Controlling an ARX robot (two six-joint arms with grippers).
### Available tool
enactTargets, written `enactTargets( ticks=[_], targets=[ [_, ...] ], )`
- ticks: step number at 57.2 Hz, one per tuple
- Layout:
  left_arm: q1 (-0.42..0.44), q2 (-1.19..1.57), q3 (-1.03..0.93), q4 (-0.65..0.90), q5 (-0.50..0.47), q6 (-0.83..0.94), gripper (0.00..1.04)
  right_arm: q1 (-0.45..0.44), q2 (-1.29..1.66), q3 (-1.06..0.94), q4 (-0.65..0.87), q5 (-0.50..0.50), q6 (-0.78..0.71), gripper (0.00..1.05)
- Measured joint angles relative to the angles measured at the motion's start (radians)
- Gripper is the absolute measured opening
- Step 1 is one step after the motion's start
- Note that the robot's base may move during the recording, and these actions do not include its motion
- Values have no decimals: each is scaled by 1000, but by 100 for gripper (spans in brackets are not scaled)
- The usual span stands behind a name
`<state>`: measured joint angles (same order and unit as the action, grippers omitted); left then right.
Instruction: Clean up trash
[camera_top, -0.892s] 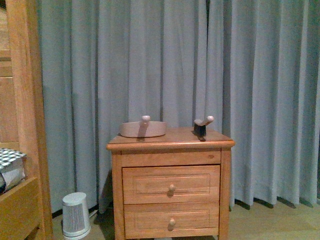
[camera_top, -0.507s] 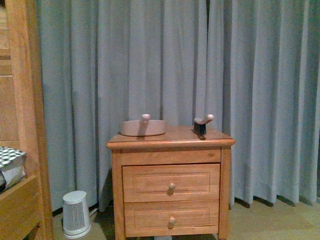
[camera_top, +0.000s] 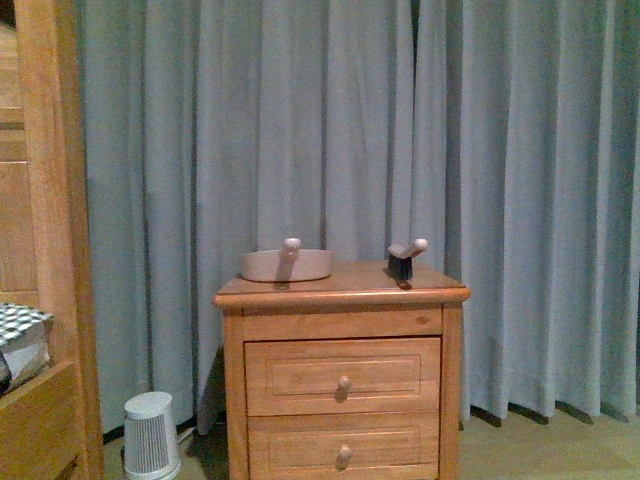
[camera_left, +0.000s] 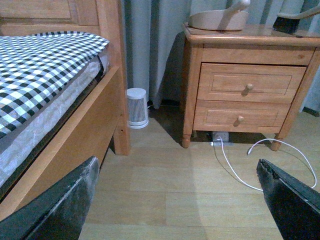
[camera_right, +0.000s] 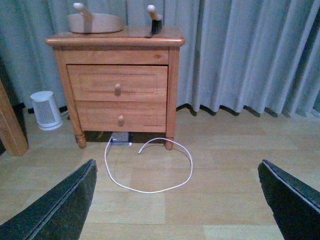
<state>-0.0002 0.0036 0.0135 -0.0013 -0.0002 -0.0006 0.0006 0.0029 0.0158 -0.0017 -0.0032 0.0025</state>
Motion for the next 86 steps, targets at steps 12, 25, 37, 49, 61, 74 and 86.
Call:
enactTargets(
  ticks=[12,25,37,49,61,74,86],
  targets=[
    [0,0,0,0,0,0,97,0,0,0,0,0,0,97],
    [0,0,0,0,0,0,97,0,0,0,0,0,0,97],
    [0,0,0,0,0,0,97,0,0,0,0,0,0,97],
    [0,0,0,0,0,0,97,0,0,0,0,0,0,97],
    [0,0,0,0,0,0,97,0,0,0,0,0,0,97],
    [0,0,0,0,0,0,97,0,0,0,0,0,0,97],
    [0,0,0,0,0,0,97,0,-1,0,0,0,0,97]
  ],
)
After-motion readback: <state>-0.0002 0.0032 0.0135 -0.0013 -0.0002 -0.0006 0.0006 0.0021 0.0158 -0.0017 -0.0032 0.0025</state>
